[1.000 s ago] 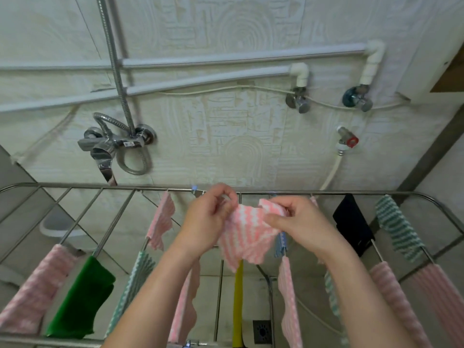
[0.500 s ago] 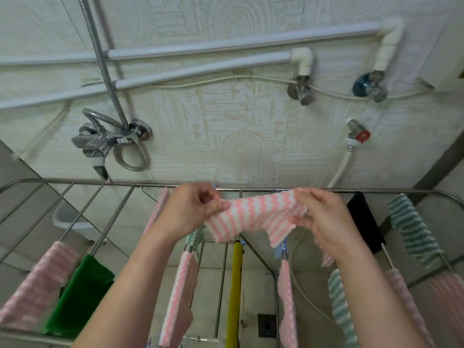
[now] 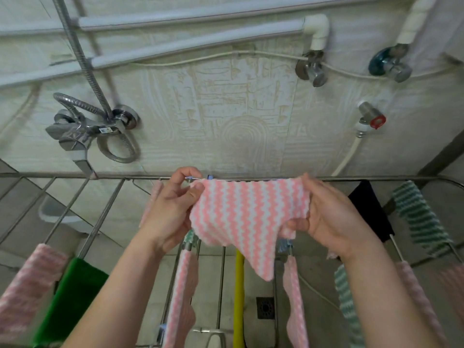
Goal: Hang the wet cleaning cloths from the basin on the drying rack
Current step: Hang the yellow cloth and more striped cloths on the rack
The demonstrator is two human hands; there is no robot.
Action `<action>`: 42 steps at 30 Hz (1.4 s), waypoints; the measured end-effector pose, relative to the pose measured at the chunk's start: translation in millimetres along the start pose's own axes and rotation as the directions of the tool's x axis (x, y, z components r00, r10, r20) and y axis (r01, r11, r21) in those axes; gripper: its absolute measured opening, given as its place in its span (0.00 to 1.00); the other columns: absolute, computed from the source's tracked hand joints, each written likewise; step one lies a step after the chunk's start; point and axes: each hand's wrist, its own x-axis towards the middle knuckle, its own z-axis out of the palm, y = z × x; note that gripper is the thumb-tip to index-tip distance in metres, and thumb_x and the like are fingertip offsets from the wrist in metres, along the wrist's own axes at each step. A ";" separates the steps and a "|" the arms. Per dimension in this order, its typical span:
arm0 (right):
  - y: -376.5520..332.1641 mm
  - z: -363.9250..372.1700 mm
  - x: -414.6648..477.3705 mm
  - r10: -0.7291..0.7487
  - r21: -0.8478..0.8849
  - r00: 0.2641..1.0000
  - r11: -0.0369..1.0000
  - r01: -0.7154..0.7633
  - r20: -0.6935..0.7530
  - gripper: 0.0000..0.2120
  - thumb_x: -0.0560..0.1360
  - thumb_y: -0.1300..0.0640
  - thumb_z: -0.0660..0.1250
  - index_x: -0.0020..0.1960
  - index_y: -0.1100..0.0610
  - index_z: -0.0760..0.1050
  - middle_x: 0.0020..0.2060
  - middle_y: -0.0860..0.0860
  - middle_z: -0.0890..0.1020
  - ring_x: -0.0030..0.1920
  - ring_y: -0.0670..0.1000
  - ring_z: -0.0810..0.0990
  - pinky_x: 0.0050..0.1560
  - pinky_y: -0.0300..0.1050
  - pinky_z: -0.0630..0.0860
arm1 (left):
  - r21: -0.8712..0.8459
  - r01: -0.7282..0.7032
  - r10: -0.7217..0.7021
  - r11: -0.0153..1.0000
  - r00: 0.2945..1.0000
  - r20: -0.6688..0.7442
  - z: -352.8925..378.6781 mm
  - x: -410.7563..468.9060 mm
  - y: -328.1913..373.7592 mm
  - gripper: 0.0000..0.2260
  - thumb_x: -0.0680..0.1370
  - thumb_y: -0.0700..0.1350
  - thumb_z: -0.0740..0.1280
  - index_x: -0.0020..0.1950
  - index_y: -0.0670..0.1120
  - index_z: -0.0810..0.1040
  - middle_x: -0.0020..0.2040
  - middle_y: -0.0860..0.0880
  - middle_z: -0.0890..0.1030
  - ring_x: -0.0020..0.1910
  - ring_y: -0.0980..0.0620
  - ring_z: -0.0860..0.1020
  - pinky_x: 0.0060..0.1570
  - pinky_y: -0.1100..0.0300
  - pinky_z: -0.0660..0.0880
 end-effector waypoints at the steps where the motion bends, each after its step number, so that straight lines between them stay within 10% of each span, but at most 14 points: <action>1: 3.0 0.7 3.6 0.028 0.050 0.999 0.998 -0.030 0.037 0.16 0.75 0.51 0.64 0.54 0.63 0.77 0.39 0.57 0.84 0.35 0.51 0.84 0.27 0.43 0.81 | -0.020 0.005 -0.005 1.000 1.000 -0.015 -0.2 2.5 -3.3 0.05 0.77 0.41 0.66 0.48 0.50 0.74 0.37 0.43 0.74 0.32 0.51 0.69 0.32 0.60 0.67; 5: 21.9 -7.6 20.2 0.112 0.030 0.991 0.993 -0.114 0.070 0.13 0.71 0.62 0.68 0.53 0.65 0.79 0.45 0.60 0.84 0.39 0.54 0.85 0.33 0.45 0.83 | -0.068 0.068 -0.072 0.995 0.995 -0.067 -4.1 10.0 -13.2 0.13 0.79 0.36 0.59 0.40 0.47 0.79 0.38 0.45 0.79 0.34 0.50 0.72 0.32 0.63 0.72; 10: 62.3 -5.9 70.7 0.188 -0.429 0.940 0.852 -0.301 -0.285 0.07 0.80 0.60 0.61 0.58 0.59 0.70 0.56 0.57 0.73 0.51 0.56 0.77 0.38 0.52 0.83 | 0.184 0.354 -0.344 0.917 0.935 -0.087 -18.5 32.3 -61.3 0.11 0.74 0.38 0.66 0.54 0.47 0.82 0.56 0.41 0.81 0.50 0.45 0.78 0.55 0.49 0.74; 14: 82.7 -4.7 106.9 0.145 -0.630 0.913 0.681 -0.372 -0.382 0.14 0.82 0.58 0.55 0.66 0.56 0.61 0.55 0.54 0.65 0.52 0.55 0.71 0.45 0.59 0.81 | 0.628 0.280 -0.252 0.726 0.958 -0.136 -23.0 59.7 -92.5 0.27 0.71 0.31 0.66 0.69 0.47 0.70 0.64 0.48 0.73 0.60 0.52 0.75 0.57 0.62 0.74; 21: 98.0 -14.1 149.0 -0.269 -0.940 0.916 0.254 -0.229 -0.296 0.08 0.81 0.58 0.53 0.58 0.59 0.64 0.52 0.64 0.77 0.51 0.63 0.78 0.44 0.49 0.70 | 0.860 0.083 -0.115 0.503 0.993 -0.029 -26.1 97.4 -101.8 0.31 0.72 0.33 0.64 0.73 0.43 0.60 0.61 0.47 0.62 0.62 0.52 0.64 0.56 0.72 0.58; 27: 105.9 3.5 151.3 -0.370 -0.950 0.885 0.238 -0.203 -0.282 0.21 0.78 0.58 0.61 0.70 0.58 0.62 0.62 0.60 0.75 0.61 0.60 0.75 0.54 0.48 0.72 | 0.946 0.060 -0.062 0.320 0.997 -0.043 -22.6 118.9 -114.6 0.29 0.70 0.31 0.63 0.71 0.40 0.60 0.66 0.40 0.62 0.63 0.41 0.67 0.57 0.59 0.66; 29: 109.9 6.1 142.2 -0.212 -0.945 0.935 0.221 -0.239 -0.286 0.21 0.78 0.55 0.63 0.69 0.57 0.65 0.61 0.57 0.76 0.59 0.57 0.76 0.54 0.47 0.72 | 0.962 0.075 -0.060 0.262 0.996 -0.062 -20.4 121.7 -117.8 0.32 0.71 0.31 0.63 0.73 0.40 0.57 0.69 0.39 0.60 0.65 0.40 0.66 0.60 0.55 0.67; 34: 117.2 3.9 116.3 0.334 -0.747 0.927 0.570 -0.341 -0.169 0.23 0.74 0.57 0.71 0.68 0.54 0.69 0.49 0.48 0.79 0.47 0.46 0.79 0.43 0.36 0.75 | 0.975 0.087 -0.046 0.204 0.996 -0.079 -19.5 129.3 -128.5 0.27 0.71 0.31 0.63 0.69 0.39 0.60 0.68 0.38 0.61 0.57 0.38 0.72 0.52 0.50 0.73; 42: 132.9 -1.6 112.1 0.047 -0.830 0.980 0.525 -0.187 -0.191 0.20 0.76 0.53 0.68 0.66 0.50 0.69 0.49 0.47 0.79 0.43 0.41 0.77 0.36 0.29 0.69 | 0.955 0.104 -0.058 0.277 0.994 -0.092 -9.3 115.2 -129.8 0.33 0.70 0.35 0.65 0.73 0.44 0.57 0.70 0.40 0.61 0.66 0.38 0.64 0.64 0.48 0.67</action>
